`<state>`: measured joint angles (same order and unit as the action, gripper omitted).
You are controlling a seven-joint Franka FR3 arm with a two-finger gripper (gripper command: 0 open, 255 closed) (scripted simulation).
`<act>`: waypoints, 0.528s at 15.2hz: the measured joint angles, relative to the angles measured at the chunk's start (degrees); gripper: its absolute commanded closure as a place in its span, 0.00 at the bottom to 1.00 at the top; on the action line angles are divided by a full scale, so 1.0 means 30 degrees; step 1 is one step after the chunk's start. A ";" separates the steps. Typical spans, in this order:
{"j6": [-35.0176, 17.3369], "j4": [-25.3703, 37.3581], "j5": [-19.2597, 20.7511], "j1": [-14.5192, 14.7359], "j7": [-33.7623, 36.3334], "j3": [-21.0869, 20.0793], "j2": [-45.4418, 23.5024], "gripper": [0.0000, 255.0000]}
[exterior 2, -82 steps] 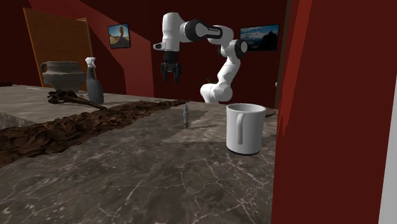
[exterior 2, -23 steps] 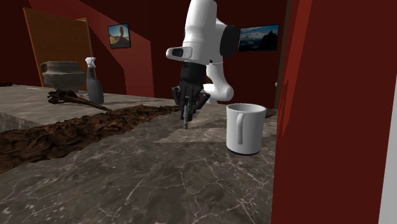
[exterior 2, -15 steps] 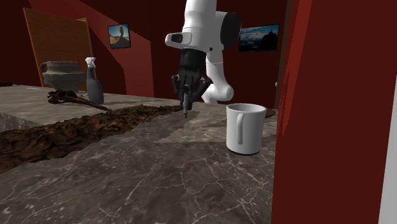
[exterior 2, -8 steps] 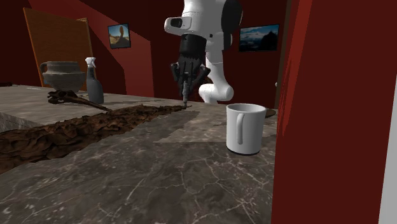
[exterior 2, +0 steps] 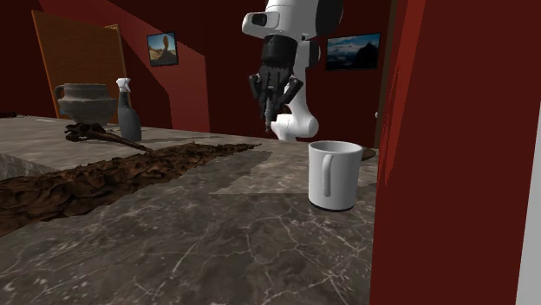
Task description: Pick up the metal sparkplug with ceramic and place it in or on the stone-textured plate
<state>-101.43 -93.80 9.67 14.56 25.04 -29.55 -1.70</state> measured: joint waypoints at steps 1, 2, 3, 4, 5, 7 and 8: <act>-0.0006 -0.0394 -0.0190 0.0099 0.0185 -0.0109 0.0424 1.00; -0.0065 -0.0897 -0.0413 0.0184 0.0350 -0.0198 0.0905 1.00; -0.0107 -0.1435 -0.0657 0.0327 0.0612 -0.0337 0.1434 1.00; -0.0081 -0.1819 -0.0874 0.0444 0.0794 -0.0442 0.1881 1.00; -0.0215 -0.2476 -0.1166 0.0541 0.0917 -0.0499 0.2470 1.00; -0.0107 -0.3224 -0.1633 0.0855 0.1375 -0.0753 0.3397 1.00; 0.0014 -0.3454 -0.1842 0.1001 0.1565 -0.0864 0.3788 1.00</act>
<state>-101.39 -104.16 4.14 17.57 29.74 -32.14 9.66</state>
